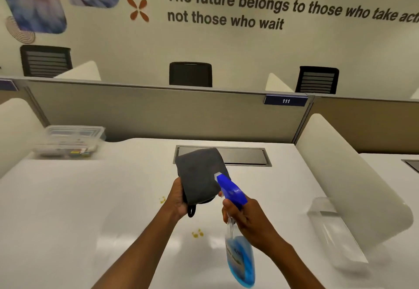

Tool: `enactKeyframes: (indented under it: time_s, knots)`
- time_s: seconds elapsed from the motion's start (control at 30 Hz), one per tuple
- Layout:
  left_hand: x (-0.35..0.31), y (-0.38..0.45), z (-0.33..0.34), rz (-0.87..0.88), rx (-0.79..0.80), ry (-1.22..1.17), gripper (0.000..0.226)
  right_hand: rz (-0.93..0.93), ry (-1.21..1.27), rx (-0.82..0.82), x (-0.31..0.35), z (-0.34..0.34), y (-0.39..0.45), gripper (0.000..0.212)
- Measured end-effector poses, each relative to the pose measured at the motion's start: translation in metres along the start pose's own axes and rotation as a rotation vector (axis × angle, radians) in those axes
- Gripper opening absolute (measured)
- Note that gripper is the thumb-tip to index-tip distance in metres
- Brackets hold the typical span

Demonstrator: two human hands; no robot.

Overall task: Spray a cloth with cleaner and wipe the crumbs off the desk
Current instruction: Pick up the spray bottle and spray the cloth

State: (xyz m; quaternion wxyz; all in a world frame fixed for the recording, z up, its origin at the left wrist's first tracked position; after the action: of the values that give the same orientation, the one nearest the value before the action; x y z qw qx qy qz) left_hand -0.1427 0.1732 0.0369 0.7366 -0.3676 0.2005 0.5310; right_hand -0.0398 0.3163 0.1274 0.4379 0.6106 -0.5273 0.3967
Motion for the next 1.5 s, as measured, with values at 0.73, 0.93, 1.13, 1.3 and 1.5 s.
enactKeyframes:
  time_s: [0.73, 0.93, 1.13, 1.3, 1.5]
  knots:
    - [-0.013, -0.004, -0.003, 0.011, -0.025, -0.029, 0.046, 0.142, 0.024, -0.088, -0.020, 0.022, -0.020, 0.044]
    - [-0.003, 0.001, 0.004, -0.004, -0.011, -0.028, 0.043, 0.163, 0.099, -0.164, -0.028, 0.006, -0.023, 0.040]
    - [0.015, 0.004, 0.013, -0.033, 0.007, -0.016, 0.043, 0.162, 0.108, -0.244, -0.032, -0.016, -0.030, 0.086]
    - [0.028, 0.008, 0.030, -0.067, 0.083, 0.018, 0.024, 0.163, 0.115, -0.314, -0.041, -0.046, -0.044, 0.084]
    - [0.051, 0.014, 0.044, -0.119, 0.120, 0.039, 0.023, 0.182, 0.101, -0.394, -0.055, -0.090, -0.071, 0.008]
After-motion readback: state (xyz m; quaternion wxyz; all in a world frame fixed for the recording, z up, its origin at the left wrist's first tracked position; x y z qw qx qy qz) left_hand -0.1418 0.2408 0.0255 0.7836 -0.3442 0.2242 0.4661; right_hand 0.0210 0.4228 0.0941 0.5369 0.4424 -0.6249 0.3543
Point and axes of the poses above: each hand's wrist, its own y-axis towards the middle knuckle, its own z-axis out of the palm, x = y × z, the point moved 9 cm from there along y, towards the middle knuckle, and after that the axes turned 5 degrees about -x, right-handed, at the moved point
